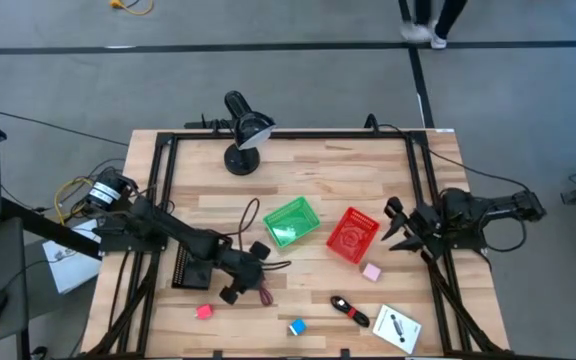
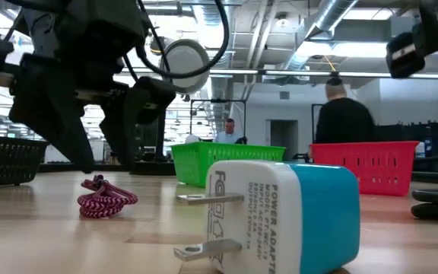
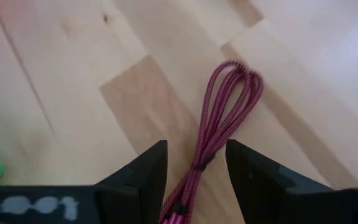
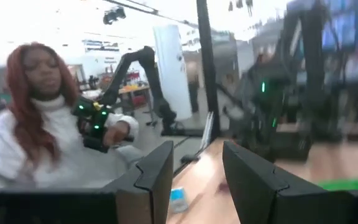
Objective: Pick and place items into bin
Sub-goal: Put the pink charger cable into the black bin, then put the black charger cable into the black bin
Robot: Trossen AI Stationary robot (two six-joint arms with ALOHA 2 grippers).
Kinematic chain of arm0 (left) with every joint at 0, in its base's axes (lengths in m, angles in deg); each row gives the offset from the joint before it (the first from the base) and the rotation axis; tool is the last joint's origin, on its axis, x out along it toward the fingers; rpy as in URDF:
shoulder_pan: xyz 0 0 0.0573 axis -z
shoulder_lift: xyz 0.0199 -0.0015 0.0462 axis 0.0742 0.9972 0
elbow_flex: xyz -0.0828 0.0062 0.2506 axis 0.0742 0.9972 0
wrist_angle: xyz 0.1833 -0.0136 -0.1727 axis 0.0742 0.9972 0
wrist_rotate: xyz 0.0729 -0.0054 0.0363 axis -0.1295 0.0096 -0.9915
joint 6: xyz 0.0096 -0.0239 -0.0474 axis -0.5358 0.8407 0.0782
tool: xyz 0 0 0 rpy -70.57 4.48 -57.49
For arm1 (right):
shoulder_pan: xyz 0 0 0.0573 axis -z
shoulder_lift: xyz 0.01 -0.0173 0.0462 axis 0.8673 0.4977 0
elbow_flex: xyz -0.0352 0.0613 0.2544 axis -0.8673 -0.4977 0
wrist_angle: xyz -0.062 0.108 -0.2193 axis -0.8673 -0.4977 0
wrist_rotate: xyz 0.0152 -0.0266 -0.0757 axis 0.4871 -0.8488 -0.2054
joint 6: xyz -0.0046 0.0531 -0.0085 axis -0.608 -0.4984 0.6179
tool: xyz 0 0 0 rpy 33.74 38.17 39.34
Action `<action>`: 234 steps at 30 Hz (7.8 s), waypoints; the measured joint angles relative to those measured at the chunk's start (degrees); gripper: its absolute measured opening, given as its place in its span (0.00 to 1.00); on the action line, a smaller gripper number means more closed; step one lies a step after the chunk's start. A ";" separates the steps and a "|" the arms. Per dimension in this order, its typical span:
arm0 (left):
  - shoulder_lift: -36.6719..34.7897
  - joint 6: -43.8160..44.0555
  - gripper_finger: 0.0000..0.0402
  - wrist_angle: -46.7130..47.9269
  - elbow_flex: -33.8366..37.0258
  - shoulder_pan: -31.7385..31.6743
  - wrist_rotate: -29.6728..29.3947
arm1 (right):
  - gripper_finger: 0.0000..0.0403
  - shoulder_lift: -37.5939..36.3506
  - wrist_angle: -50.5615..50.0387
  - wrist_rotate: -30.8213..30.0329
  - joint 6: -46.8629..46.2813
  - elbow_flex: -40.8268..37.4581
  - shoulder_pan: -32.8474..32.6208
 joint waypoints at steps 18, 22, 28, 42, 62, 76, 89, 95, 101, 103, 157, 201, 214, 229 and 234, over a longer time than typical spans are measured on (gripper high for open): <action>1.97 4.68 0.38 -0.72 0.09 -1.34 -0.94 | 0.33 0.00 17.06 -0.06 -3.45 -0.01 -0.35; 0.06 4.07 0.38 -1.29 -0.24 -1.56 -1.15 | 0.33 0.02 15.73 -0.28 -1.39 0.00 -0.13; -3.19 5.28 0.38 3.81 -1.62 -0.84 1.81 | 0.33 0.00 15.80 -0.65 1.88 0.00 -0.13; -2.51 7.18 0.38 6.33 0.18 2.12 -0.21 | 0.33 0.13 13.22 -6.74 7.11 0.00 -0.11; 1.87 8.44 0.08 4.24 -0.22 2.36 -2.68 | 0.33 2.64 14.82 -13.39 14.00 0.00 -0.11; -15.77 45.84 0.01 17.28 -6.59 11.72 -26.01 | 0.33 2.67 7.16 -15.89 -4.59 0.00 -1.09; -15.90 107.03 0.02 56.95 -8.16 25.91 -40.32 | 0.33 6.45 3.09 -22.66 -7.67 0.00 -5.20; -7.70 118.46 0.01 59.57 -8.15 28.82 -31.94 | 0.33 8.80 3.27 -23.51 -7.64 0.00 -6.03; -4.92 123.75 0.01 61.57 -8.21 31.70 -34.23 | 0.33 9.07 4.18 -23.56 -7.63 0.00 -6.01; -4.92 126.22 0.01 64.62 -8.57 32.71 -33.98 | 0.33 9.07 4.31 -23.56 -7.62 0.00 -6.01; -6.08 114.32 0.24 85.99 -23.41 32.88 -41.68 | 0.33 37.31 -7.30 -29.13 8.51 35.16 -14.08; -6.03 111.59 0.24 85.90 -23.41 34.50 -43.21 | 0.36 98.88 -64.07 -29.12 -60.76 70.84 -34.16; -6.03 114.17 0.24 85.91 -23.41 35.21 -43.25 | 0.36 99.49 -63.44 -27.90 -63.83 70.82 -31.02; -6.03 114.12 0.24 85.92 -23.41 35.19 -43.25 | 0.38 99.49 -59.62 -23.84 -56.96 69.76 -30.36; -6.03 114.08 0.24 85.91 -23.41 35.20 -43.25 | 0.45 99.49 -58.49 -22.03 -58.29 69.64 -30.75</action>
